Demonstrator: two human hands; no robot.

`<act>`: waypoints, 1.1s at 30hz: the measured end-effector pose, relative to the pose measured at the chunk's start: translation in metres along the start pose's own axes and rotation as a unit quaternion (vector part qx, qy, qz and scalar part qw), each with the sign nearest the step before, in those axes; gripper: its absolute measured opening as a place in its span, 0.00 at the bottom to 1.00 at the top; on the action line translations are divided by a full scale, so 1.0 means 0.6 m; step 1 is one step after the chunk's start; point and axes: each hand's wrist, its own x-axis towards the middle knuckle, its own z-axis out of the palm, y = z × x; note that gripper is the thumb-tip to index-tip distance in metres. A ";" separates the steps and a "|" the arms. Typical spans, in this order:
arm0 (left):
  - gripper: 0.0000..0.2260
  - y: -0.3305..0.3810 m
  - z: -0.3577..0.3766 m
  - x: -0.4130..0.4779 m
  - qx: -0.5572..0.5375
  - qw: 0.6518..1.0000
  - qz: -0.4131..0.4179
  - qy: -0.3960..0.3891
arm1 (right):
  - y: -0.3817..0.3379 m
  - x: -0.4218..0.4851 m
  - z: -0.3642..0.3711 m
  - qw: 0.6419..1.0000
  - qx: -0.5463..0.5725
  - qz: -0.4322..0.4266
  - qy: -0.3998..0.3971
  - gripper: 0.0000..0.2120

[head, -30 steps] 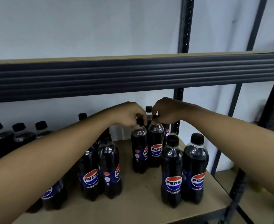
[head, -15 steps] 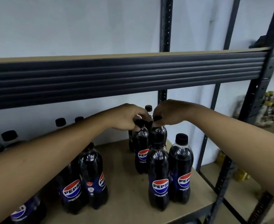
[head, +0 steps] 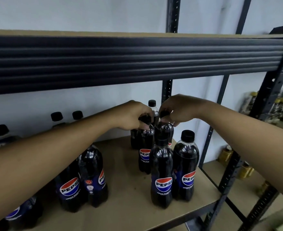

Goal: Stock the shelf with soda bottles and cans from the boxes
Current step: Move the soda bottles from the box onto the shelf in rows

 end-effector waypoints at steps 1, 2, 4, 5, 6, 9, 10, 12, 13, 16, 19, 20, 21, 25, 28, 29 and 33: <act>0.13 0.003 0.000 0.000 0.001 1.000 -0.001 0.001 | 0.000 -0.002 -0.001 1.000 -0.005 0.003 0.000 0.04; 0.13 0.005 -0.001 0.001 -0.001 1.000 -0.005 0.002 | 0.000 -0.003 -0.002 1.000 -0.011 0.005 0.000 0.04; 0.11 0.009 0.000 0.001 -0.014 1.000 -0.014 0.001 | 0.000 -0.007 -0.002 1.000 -0.016 0.009 -0.002 0.04; 0.11 0.012 0.001 0.001 -0.019 1.000 -0.017 0.002 | 0.000 -0.008 -0.002 1.000 -0.014 0.012 -0.004 0.04; 0.10 0.015 0.003 0.001 -0.021 1.000 -0.020 0.004 | 0.000 -0.010 -0.003 1.000 -0.018 0.014 -0.006 0.04; 0.10 0.019 0.007 0.002 -0.030 0.999 -0.029 0.011 | -0.001 -0.014 -0.004 0.999 -0.035 0.018 -0.008 0.05; 0.10 0.019 0.008 0.002 -0.033 0.999 -0.033 0.011 | -0.002 -0.015 -0.004 0.999 -0.033 0.020 -0.009 0.05; 0.11 0.017 0.008 0.001 -0.049 0.998 -0.038 0.008 | -0.003 -0.018 -0.002 0.999 -0.027 0.023 -0.008 0.05; 0.12 0.016 0.008 -0.001 -0.056 0.998 -0.040 0.006 | -0.003 -0.018 -0.001 0.999 -0.025 0.023 -0.005 0.06; 0.14 0.020 0.006 -0.011 -0.019 0.999 -0.038 0.010 | -0.009 -0.026 0.000 0.999 -0.012 0.030 -0.001 0.16; 0.15 0.030 0.002 -0.026 0.036 0.998 -0.037 0.039 | -0.010 -0.050 -0.001 0.999 -0.021 0.035 0.022 0.26; 0.16 0.034 0.000 -0.033 0.034 0.997 -0.043 0.055 | -0.010 -0.063 -0.003 0.998 -0.021 0.027 0.046 0.27; 0.17 0.040 -0.003 -0.042 0.021 0.996 -0.051 0.074 | -0.012 -0.079 -0.005 0.997 -0.008 0.016 0.078 0.27; 0.16 0.074 -0.006 -0.091 0.005 0.987 -0.049 0.156 | -0.017 -0.153 -0.007 0.986 0.087 -0.044 0.132 0.21; 0.15 0.108 0.011 -0.127 0.061 0.986 -0.013 0.158 | -0.012 -0.192 0.012 0.993 0.091 -0.055 0.056 0.24; 0.17 0.117 0.019 -0.135 0.062 0.987 -0.009 0.151 | -0.009 -0.201 0.019 0.995 0.080 -0.055 0.036 0.27; 0.25 0.136 0.045 -0.150 0.023 0.996 -0.038 0.073 | 0.002 -0.214 0.036 0.997 0.050 -0.052 -0.011 0.32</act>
